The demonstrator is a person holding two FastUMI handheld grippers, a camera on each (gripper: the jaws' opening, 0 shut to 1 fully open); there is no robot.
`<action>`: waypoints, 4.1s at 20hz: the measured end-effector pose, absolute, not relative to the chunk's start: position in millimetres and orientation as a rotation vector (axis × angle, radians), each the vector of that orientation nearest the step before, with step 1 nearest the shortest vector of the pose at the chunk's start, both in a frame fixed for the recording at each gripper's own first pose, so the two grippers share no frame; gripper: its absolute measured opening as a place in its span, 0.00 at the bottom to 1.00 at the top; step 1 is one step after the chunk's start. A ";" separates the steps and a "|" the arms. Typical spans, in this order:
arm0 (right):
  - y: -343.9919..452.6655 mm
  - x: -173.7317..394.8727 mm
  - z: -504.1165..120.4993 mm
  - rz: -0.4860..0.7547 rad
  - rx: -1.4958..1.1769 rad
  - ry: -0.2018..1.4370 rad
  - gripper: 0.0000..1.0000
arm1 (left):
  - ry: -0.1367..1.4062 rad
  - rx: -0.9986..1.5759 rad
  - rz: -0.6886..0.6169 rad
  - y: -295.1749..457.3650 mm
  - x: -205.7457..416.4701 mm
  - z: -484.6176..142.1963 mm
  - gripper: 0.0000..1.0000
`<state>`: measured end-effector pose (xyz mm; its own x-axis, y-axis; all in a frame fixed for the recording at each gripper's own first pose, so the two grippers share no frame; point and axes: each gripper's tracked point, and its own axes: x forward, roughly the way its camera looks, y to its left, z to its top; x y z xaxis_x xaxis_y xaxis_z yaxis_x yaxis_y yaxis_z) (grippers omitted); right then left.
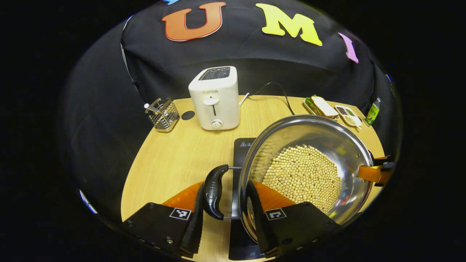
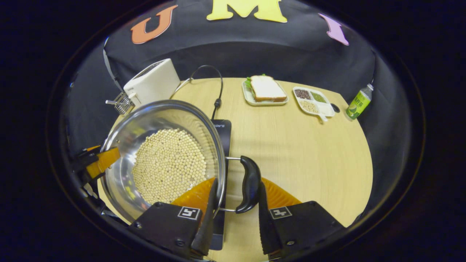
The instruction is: First push the handle of the pot to place it horizontally, then grasp the pot with both hands and set it on the induction cooktop.
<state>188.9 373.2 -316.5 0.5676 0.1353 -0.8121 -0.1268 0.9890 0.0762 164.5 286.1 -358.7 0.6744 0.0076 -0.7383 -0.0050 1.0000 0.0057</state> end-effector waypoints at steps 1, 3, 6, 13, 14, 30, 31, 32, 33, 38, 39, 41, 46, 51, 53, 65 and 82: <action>373.9 187.2 -317.4 0.153 0.003 0.965 0.53 | 0.833 -0.002 0.004 286.8 162.6 -360.1 0.59; 373.8 186.8 -317.5 0.135 0.038 0.961 0.53 | 0.830 -0.002 -0.007 286.7 163.7 -359.8 0.59; 373.9 186.2 -317.8 0.127 0.035 0.952 0.53 | 0.816 0.011 -0.016 285.0 167.2 -359.6 0.60; 371.5 186.0 -318.5 0.111 0.093 0.939 0.56 | 0.769 0.034 -0.043 286.0 168.1 -359.1 0.64; 371.2 184.1 -317.9 0.114 0.089 0.930 0.57 | 0.763 0.045 -0.024 289.7 166.7 -358.9 0.67; 356.3 179.0 -279.2 0.228 0.008 0.741 0.83 | 0.561 0.085 0.146 316.6 151.3 -307.2 0.97; 355.5 178.0 -277.0 0.232 0.003 0.735 0.83 | 0.548 0.081 0.151 316.1 150.5 -300.3 0.97; 353.5 177.2 -273.1 0.234 -0.002 0.722 0.83 | 0.529 0.082 0.155 315.8 148.9 -293.3 0.97; 351.1 175.2 -267.8 0.238 -0.010 0.707 0.83 | 0.514 0.087 0.155 314.3 146.0 -286.4 0.97; 322.6 158.6 -219.4 0.256 -0.067 0.573 0.82 | 0.420 0.058 0.138 274.9 120.1 -229.9 0.96; 313.4 152.1 -205.1 0.259 -0.074 0.541 0.83 | 0.393 0.067 0.136 265.0 113.3 -212.9 0.96; 297.5 131.8 -178.4 0.262 -0.088 0.467 0.83 | 0.327 0.073 0.131 241.6 99.8 -178.1 0.97; 227.4 88.7 -106.0 0.256 -0.056 0.332 0.88 | 0.175 0.031 0.120 162.6 60.8 -87.3 0.96; 135.5 51.6 -44.5 0.224 0.012 0.219 1.00 | 0.099 0.038 0.089 75.3 23.0 -24.7 0.96; 98.5 40.8 -22.1 0.194 0.032 0.164 1.00 | 0.062 0.032 0.076 45.0 13.0 -4.1 0.96; 4.8 6.4 41.7 0.111 0.054 -0.031 1.00 | 0.017 -0.012 0.032 -31.0 -12.0 38.3 0.96; -16.2 16.1 36.5 0.076 0.071 0.010 1.00 | -0.005 -0.008 0.033 -32.6 -3.5 50.1 0.96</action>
